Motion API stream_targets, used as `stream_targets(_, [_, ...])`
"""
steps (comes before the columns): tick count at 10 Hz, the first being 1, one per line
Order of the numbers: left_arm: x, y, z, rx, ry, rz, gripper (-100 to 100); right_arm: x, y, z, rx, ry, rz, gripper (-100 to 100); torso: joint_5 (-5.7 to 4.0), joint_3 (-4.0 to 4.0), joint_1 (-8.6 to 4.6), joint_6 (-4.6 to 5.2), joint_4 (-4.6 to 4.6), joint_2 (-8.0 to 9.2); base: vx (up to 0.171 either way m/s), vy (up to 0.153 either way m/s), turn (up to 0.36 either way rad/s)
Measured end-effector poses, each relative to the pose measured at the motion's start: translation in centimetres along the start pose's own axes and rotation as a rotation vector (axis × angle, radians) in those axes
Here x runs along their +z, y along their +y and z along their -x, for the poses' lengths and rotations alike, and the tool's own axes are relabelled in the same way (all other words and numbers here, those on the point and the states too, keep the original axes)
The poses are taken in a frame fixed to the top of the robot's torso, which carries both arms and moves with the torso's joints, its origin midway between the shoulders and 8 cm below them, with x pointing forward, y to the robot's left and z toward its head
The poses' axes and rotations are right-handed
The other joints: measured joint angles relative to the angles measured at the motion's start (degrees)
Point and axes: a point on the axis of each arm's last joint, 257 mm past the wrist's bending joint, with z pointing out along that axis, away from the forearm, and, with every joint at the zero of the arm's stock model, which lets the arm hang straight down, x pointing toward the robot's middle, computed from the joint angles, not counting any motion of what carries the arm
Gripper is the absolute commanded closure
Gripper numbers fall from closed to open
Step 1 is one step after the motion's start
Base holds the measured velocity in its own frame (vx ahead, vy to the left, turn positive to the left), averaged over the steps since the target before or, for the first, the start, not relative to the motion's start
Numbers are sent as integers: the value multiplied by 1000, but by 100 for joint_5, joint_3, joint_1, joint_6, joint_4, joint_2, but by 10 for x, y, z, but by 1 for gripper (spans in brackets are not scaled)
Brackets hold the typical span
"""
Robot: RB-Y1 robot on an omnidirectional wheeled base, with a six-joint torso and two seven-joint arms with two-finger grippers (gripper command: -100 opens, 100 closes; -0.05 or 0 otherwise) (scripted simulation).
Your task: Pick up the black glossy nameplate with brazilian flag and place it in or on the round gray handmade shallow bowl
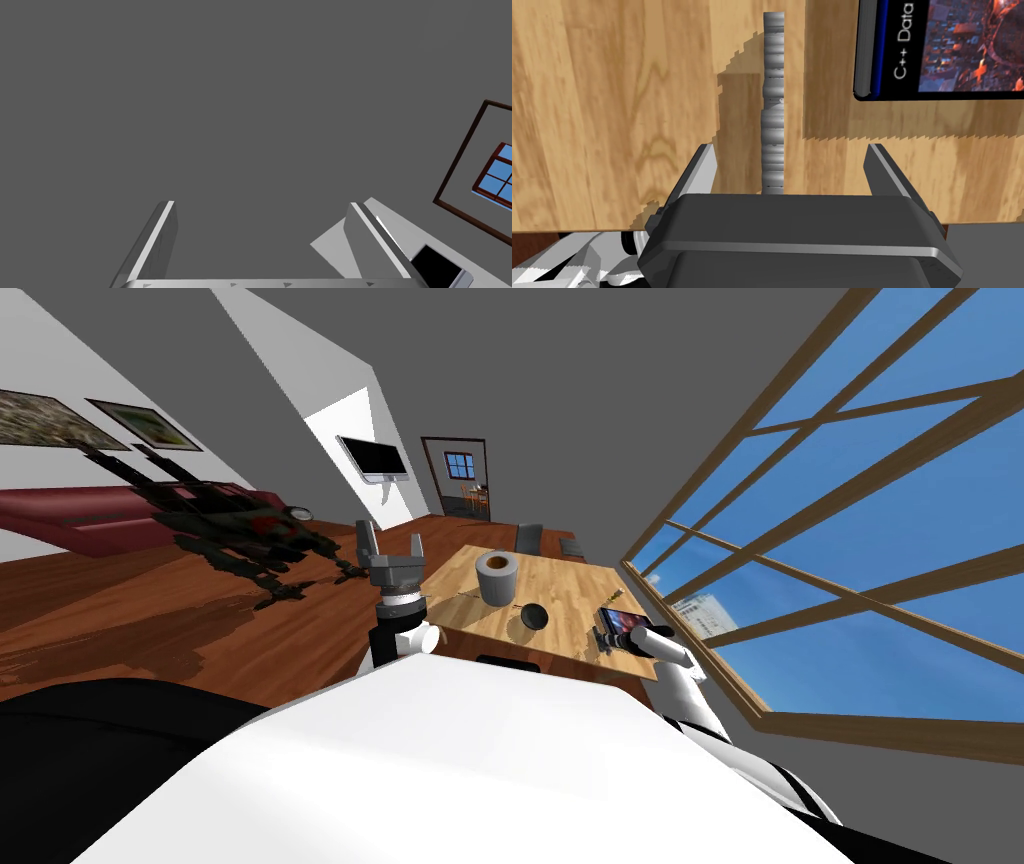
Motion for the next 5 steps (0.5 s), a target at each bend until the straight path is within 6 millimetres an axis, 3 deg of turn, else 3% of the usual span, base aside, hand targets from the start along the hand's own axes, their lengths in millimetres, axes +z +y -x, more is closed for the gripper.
stream_targets(5, [0,0,0,0,0,0,0,-1,9,19,-67,8,-30,-100,0,-2,4,2,-1,-6,116,65,-139])
